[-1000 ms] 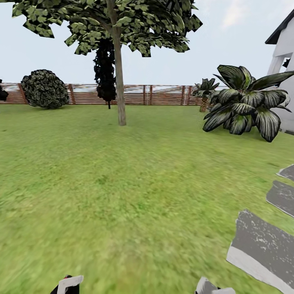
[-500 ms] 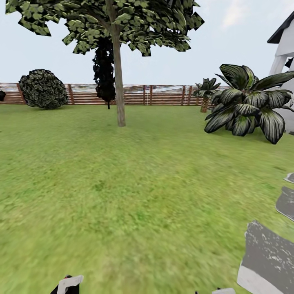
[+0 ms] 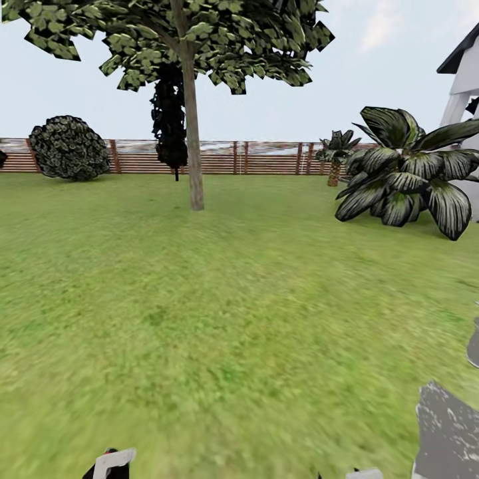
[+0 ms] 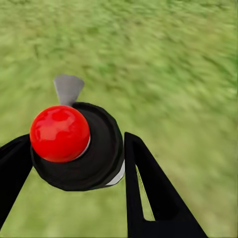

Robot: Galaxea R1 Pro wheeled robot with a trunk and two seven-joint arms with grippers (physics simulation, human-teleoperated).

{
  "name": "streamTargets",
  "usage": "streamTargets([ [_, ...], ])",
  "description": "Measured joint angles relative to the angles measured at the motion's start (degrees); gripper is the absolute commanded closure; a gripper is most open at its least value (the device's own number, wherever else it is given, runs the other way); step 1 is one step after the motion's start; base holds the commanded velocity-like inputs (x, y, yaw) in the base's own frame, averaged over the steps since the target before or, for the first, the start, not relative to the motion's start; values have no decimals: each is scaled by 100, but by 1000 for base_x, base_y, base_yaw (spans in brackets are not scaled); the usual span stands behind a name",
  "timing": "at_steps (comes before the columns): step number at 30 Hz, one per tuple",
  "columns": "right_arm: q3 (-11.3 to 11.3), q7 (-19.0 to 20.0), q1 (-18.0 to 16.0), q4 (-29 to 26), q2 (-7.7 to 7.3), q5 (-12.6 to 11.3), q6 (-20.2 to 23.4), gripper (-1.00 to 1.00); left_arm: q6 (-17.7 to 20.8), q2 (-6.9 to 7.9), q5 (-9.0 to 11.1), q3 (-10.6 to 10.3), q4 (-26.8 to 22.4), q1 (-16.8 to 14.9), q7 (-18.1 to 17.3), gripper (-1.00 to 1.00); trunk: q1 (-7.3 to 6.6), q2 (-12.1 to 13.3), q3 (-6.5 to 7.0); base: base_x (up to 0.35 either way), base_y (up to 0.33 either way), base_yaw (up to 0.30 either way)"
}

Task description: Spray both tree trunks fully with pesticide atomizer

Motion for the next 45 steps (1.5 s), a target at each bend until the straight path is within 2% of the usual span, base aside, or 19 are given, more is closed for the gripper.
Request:
streamTargets([
  [19,1,0,0,-6,0,0,-2,-100,-11,0,4,8,-9,0,0,100,0,0,0,339,0,12],
  [45,1,0,0,9,0,0,3,-100,-16,9,3,8,-3,0,8,100,0,0,0,339,0,230],
])
